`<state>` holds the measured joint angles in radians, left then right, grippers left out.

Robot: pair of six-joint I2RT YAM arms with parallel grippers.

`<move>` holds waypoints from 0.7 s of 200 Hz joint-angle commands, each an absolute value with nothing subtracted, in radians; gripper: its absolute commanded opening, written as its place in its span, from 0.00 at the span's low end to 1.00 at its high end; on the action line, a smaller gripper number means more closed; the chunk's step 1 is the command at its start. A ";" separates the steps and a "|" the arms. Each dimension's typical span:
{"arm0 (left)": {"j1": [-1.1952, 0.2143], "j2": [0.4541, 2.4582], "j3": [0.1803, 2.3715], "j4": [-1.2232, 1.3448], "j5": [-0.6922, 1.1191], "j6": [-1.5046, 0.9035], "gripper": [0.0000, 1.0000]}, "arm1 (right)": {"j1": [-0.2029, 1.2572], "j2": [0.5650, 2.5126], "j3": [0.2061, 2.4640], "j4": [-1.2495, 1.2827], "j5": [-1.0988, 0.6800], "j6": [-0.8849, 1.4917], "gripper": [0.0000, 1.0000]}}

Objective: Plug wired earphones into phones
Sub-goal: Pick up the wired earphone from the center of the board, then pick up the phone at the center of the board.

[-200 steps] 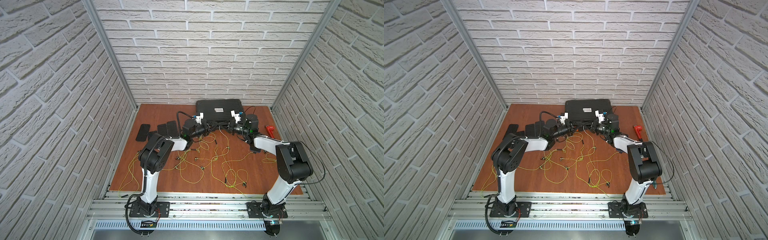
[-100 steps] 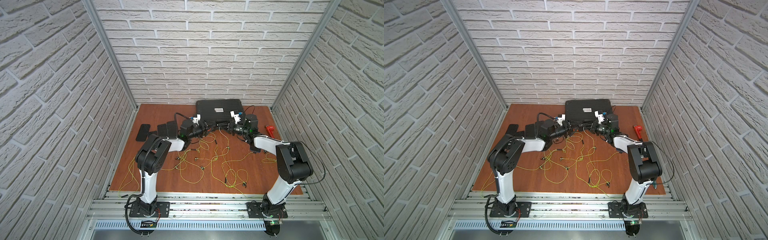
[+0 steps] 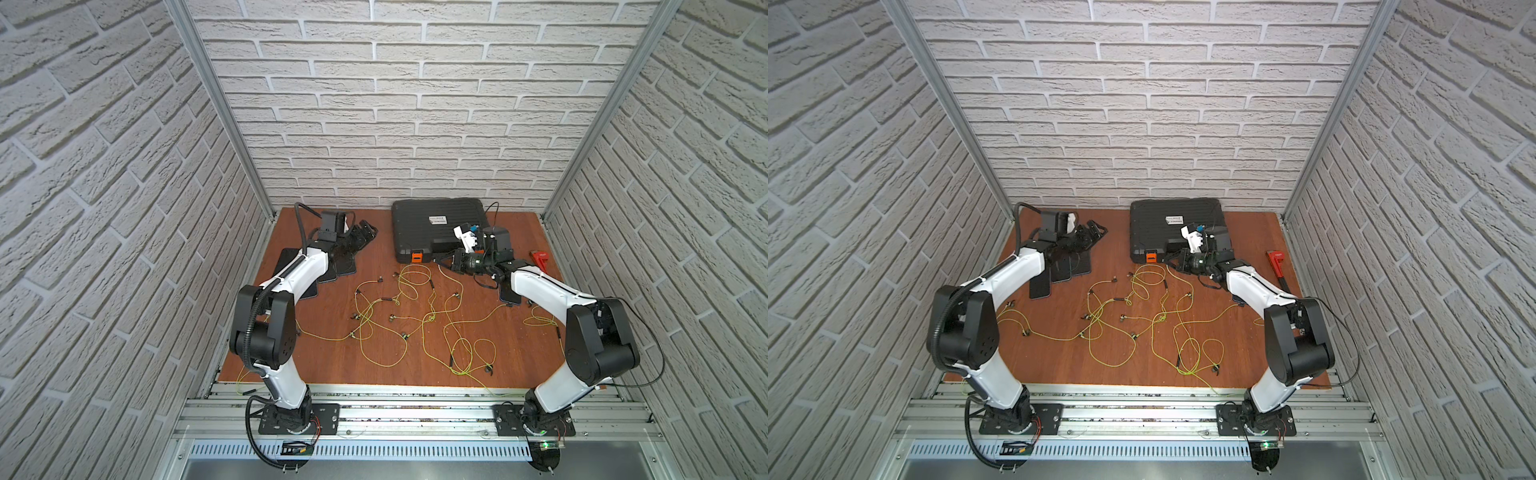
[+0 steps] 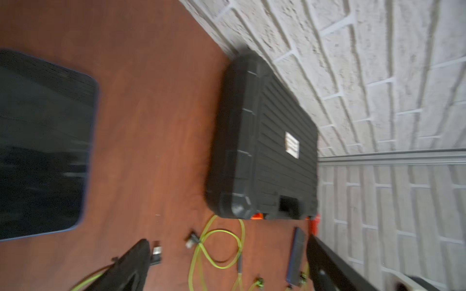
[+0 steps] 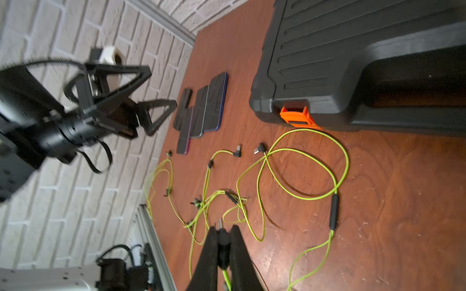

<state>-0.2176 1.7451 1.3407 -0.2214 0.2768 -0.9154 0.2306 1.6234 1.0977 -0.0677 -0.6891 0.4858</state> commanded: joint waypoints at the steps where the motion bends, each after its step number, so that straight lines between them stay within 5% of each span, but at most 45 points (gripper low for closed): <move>1: -0.176 1.842 1.419 -0.503 0.155 -0.724 0.98 | 0.265 1.585 1.107 -0.242 -0.590 0.335 0.06; 55: -0.119 2.138 1.775 -0.653 0.074 -0.623 0.97 | 0.289 1.566 1.055 -0.237 -0.556 0.332 0.06; 101: -0.081 2.284 1.889 -0.457 0.050 -0.624 0.91 | 0.291 1.532 1.002 -0.233 -0.532 0.333 0.06; 140: -0.078 2.468 2.119 -0.547 0.052 -0.582 0.91 | 0.291 1.504 0.970 -0.238 -0.509 0.330 0.06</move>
